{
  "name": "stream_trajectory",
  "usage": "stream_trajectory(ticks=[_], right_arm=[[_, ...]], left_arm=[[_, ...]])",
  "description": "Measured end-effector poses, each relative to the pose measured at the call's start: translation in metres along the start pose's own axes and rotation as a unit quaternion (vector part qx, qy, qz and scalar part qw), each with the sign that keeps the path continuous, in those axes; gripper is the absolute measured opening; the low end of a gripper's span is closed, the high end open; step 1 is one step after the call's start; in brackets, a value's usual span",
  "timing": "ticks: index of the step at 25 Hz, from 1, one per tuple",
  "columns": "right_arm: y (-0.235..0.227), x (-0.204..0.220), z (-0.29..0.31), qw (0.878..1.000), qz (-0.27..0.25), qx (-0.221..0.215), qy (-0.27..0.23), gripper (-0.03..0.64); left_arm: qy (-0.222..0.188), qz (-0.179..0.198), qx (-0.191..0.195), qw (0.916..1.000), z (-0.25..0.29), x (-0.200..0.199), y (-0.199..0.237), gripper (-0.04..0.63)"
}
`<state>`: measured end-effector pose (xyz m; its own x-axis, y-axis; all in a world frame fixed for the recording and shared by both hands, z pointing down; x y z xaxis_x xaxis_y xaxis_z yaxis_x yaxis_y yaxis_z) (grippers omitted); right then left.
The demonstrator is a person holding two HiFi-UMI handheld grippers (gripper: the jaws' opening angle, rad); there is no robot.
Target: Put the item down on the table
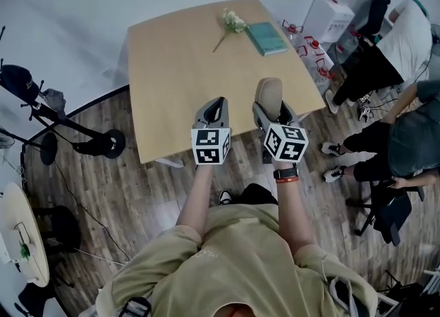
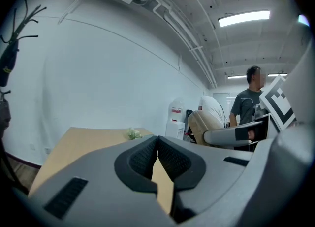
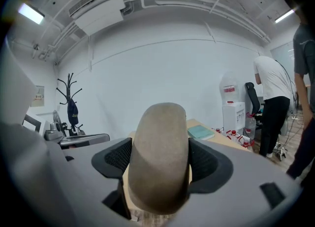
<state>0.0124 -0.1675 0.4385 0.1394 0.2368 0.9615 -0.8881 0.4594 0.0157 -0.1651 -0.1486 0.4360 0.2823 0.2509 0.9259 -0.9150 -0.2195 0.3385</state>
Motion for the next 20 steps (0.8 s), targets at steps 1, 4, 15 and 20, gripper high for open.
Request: stream_trajectory(ticks=[1,4,15,20], right_arm=[[-0.004,0.000,0.005,1.000,0.000,0.000,0.002,0.370],[-0.018,0.003,0.021,1.000,0.002,-0.004,0.009,0.370],[-0.082,0.015,0.118,0.998,0.017,-0.034,0.043,0.370],[-0.110,0.024,0.155,0.997,0.023,-0.044,0.065,0.370]], left_arm=[[0.002,-0.001,0.002,1.0000,0.006,0.001,0.000,0.025],[0.009,-0.003,0.004,0.9999,0.028,0.004,-0.001,0.025],[0.033,-0.004,-0.009,0.9994,0.134,0.007,0.004,0.025],[0.054,-0.004,-0.010,0.9985,0.179,0.017,0.003,0.025]])
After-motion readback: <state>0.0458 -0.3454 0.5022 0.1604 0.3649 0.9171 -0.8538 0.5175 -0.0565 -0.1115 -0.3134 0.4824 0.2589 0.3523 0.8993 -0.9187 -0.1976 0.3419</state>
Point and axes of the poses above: the fingertips, and each gripper's own axes: z forward along the fingers, y to its left, x out of its underside, the point moved 6 cm from there along -z, backward along the fingers, and after that the axes turned 14 degrees about -z, right-handed, at the moved point
